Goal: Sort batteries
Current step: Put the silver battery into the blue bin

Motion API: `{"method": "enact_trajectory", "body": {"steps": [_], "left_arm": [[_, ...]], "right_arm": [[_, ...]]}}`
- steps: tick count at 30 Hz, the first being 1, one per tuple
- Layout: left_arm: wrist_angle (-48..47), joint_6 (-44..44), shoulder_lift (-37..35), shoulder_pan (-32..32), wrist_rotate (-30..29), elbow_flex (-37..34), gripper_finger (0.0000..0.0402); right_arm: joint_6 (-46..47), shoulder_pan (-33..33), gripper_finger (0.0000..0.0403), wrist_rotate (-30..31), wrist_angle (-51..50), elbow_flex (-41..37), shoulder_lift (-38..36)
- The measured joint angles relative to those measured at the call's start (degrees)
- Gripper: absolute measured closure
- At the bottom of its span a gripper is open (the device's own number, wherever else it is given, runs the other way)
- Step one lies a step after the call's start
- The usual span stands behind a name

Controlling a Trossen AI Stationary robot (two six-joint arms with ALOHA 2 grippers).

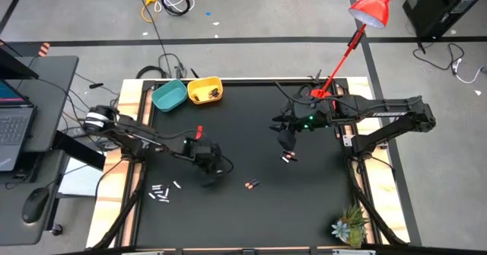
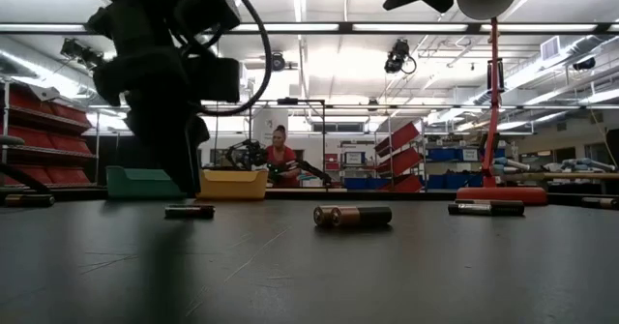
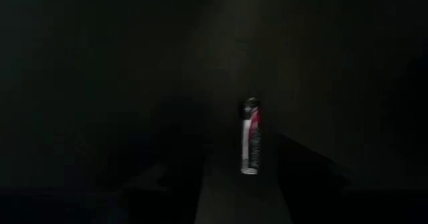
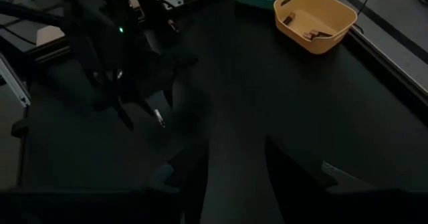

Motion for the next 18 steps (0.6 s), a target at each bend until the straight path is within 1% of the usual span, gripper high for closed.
{"method": "enact_trajectory", "body": {"steps": [6, 11, 13, 14, 17, 18], "left_arm": [[1.49, 2.06, 3.52, -1.64, -1.47, 0.02, 0.0223], [1.50, 2.98, 6.48, -3.61, -6.32, 0.37, 0.0246], [1.12, 3.40, 7.42, -4.43, -8.35, 0.46, 0.0271], [1.09, 3.71, 7.74, -4.75, -8.77, 0.54, 0.0291], [1.82, 5.37, 8.17, -5.36, -8.41, 0.49, 0.0369], [2.27, 5.61, 8.17, -5.52, -8.04, 0.45, 0.0379]], "right_arm": [[0.00, 0.01, 0.0245, 0.00, -0.21, 0.00, 0.00], [0.00, 0.00, 0.0245, -0.01, -0.90, 0.00, 0.00], [0.00, 0.01, 0.0245, -0.02, -1.51, 0.00, 0.00], [0.00, -0.01, 0.0245, -0.02, -1.78, 0.00, 0.00], [0.00, -0.04, 0.0245, -0.01, -1.83, 0.00, 0.00], [0.00, -0.04, 0.0245, -0.02, -1.83, 0.00, 0.00]]}}
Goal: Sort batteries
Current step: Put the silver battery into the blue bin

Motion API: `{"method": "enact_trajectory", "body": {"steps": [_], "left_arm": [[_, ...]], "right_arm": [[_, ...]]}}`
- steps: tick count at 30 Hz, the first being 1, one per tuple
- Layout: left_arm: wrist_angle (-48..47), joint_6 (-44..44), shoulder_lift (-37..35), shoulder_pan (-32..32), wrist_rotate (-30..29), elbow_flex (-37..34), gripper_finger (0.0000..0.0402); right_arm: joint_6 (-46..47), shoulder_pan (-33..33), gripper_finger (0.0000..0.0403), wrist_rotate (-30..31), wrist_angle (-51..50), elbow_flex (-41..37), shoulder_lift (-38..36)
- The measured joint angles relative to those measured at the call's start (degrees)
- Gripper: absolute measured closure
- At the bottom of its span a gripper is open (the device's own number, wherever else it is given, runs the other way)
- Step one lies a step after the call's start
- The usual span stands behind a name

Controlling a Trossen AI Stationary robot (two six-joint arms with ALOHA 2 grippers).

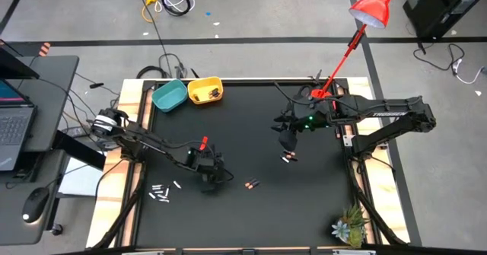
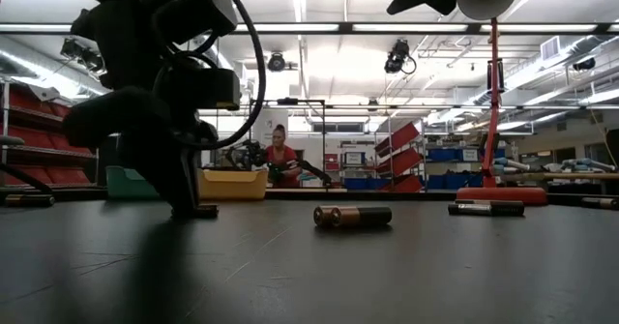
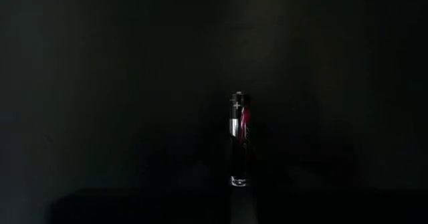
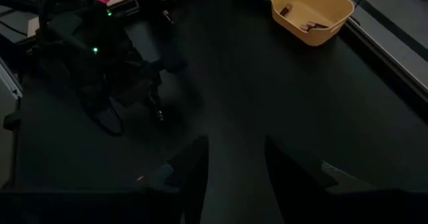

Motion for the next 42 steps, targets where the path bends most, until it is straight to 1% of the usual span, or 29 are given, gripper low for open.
{"method": "enact_trajectory", "body": {"steps": [3, 6, 10, 16, 20, 23, 27, 29, 32, 34, 38, 42], "left_arm": [[0.93, -0.75, 0.09, 0.02, 0.94, -0.06, 0.0380], [0.92, -3.50, -0.42, 0.20, 1.21, -0.17, 0.0380], [0.82, -6.55, -3.05, 0.36, 0.64, -0.51, 0.0380], [-0.78, -7.10, -7.31, 0.35, -0.49, -0.65, 0.0380], [-4.85, -8.45, -10.12, 0.43, -1.52, -0.64, 0.0381], [-11.74, -13.38, -13.17, 2.38, -5.80, -0.58, 0.0381], [-19.87, -19.42, -17.82, 8.29, -14.07, -0.55, 0.0381], [-22.72, -20.25, -19.80, 12.83, -17.13, -0.47, 0.0381], [-24.97, -19.55, -20.71, 21.57, -21.54, -0.45, 0.0381], [-25.69, -16.77, -20.57, 27.89, -22.27, -0.50, 0.0381], [-23.76, -12.83, -20.35, 40.14, -22.56, -0.45, 0.0381], [-23.88, -11.36, -20.40, 50.01, -22.93, -0.45, 0.0374]], "right_arm": [[-0.20, -0.01, 0.0245, 0.02, 0.00, 0.00, 0.00], [-0.61, -0.02, 0.0245, 0.02, 0.02, 0.00, 0.00], [-1.04, -0.04, 0.0245, 0.02, 0.04, 0.00, 0.00], [-2.03, -0.04, 0.0245, 1.13, 0.13, 0.00, 0.00], [-2.16, -0.06, 0.0245, 1.22, 0.26, 0.00, 0.00], [-2.16, -0.04, 0.0245, 1.29, 0.35, 0.00, 0.00], [-3.18, 0.63, 0.0245, 1.38, 1.52, 0.00, 0.00], [-4.62, 0.96, 0.0245, 1.38, 2.74, 0.00, 0.00], [-6.11, 1.22, 0.0245, 1.42, 5.23, 0.00, 0.00], [-6.45, 1.40, 0.0245, 1.51, 6.79, 0.00, 0.00], [-6.11, 2.02, 0.0245, 1.54, 8.10, 0.02, 0.00], [-4.11, 3.22, 0.0245, 3.09, 8.05, 0.02, 0.00]]}}
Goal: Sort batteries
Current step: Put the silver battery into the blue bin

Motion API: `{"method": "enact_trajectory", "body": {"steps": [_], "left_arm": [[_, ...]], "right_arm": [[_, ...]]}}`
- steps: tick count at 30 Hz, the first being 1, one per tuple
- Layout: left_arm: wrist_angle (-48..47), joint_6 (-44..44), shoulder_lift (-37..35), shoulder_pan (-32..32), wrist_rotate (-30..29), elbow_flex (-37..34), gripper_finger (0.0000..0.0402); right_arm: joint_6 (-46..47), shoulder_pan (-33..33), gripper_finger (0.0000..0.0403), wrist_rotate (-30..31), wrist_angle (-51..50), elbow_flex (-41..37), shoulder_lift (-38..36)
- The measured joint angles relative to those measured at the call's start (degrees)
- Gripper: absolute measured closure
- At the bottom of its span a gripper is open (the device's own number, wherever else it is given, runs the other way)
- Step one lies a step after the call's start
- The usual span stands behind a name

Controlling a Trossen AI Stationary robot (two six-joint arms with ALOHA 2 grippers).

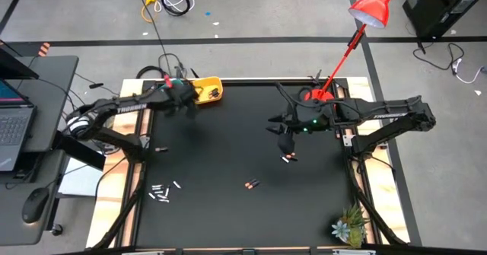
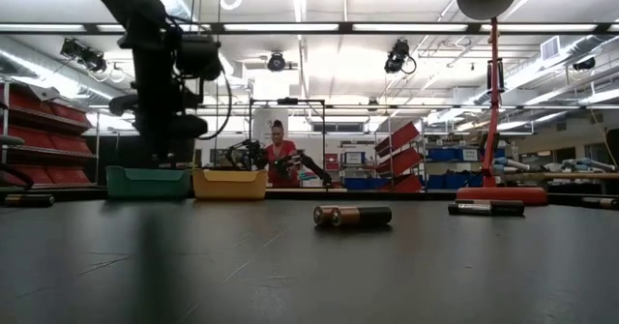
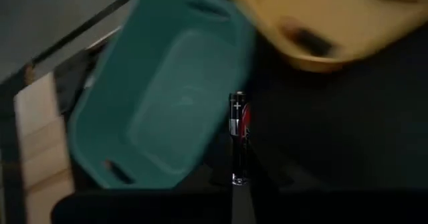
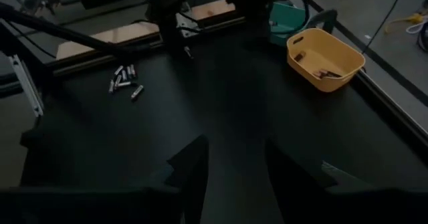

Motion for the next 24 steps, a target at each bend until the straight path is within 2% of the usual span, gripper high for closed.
{"method": "enact_trajectory", "body": {"steps": [7, 13, 24], "left_arm": [[1.56, 2.94, -0.01, 9.86, 0.29, 0.00, 0.0373], [3.47, 1.48, -0.01, 14.79, 0.46, 0.07, 0.0362], [1.92, 0.17, -0.18, 15.22, 3.35, 0.09, 0.0262]], "right_arm": [[1.52, 1.81, 0.0245, 4.03, 0.02, 0.00, 0.00], [2.01, 2.03, 0.0245, 4.30, 0.02, 0.00, 0.00], [0.60, 1.92, 0.0245, 4.41, 0.43, -0.01, 0.00]]}}
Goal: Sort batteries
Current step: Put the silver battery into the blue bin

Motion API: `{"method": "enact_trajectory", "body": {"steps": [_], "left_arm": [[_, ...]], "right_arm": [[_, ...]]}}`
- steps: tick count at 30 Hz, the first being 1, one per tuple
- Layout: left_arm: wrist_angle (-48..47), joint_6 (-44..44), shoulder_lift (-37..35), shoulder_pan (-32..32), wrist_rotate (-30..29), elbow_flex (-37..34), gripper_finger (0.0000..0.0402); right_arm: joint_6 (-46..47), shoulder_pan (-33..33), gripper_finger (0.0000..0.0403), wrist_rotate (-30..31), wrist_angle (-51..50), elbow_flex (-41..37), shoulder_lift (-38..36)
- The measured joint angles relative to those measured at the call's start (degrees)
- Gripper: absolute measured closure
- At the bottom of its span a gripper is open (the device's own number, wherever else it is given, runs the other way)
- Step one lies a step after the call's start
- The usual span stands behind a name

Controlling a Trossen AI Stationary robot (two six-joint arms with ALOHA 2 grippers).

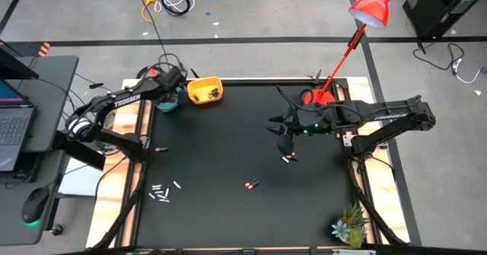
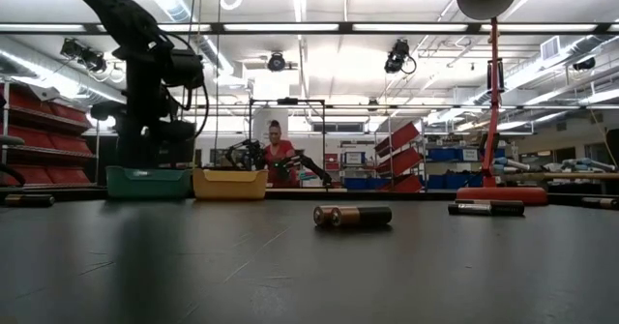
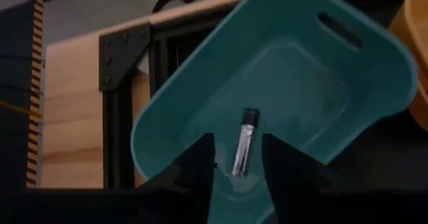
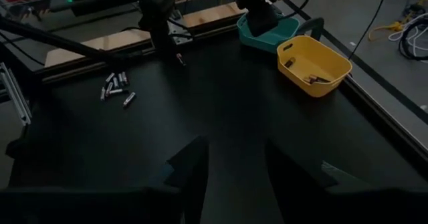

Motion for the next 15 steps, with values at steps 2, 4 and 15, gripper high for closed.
{"method": "enact_trajectory", "body": {"steps": [2, 4, 15], "left_arm": [[-0.86, -1.38, -0.12, -0.55, 0.92, 0.00, 0.0254], [-1.43, -1.31, -0.70, -1.34, 3.76, 0.00, 0.0251], [-9.62, 1.21, -9.28, -24.68, 19.32, 0.07, 0.0250]], "right_arm": [[-0.16, -0.21, 0.0245, 0.00, 0.00, 0.02, 0.00], [-0.47, -0.44, 0.0245, 0.00, -0.02, 0.02, 0.00], [-4.03, -3.02, 0.0245, -0.49, -0.27, 0.02, 0.00]]}}
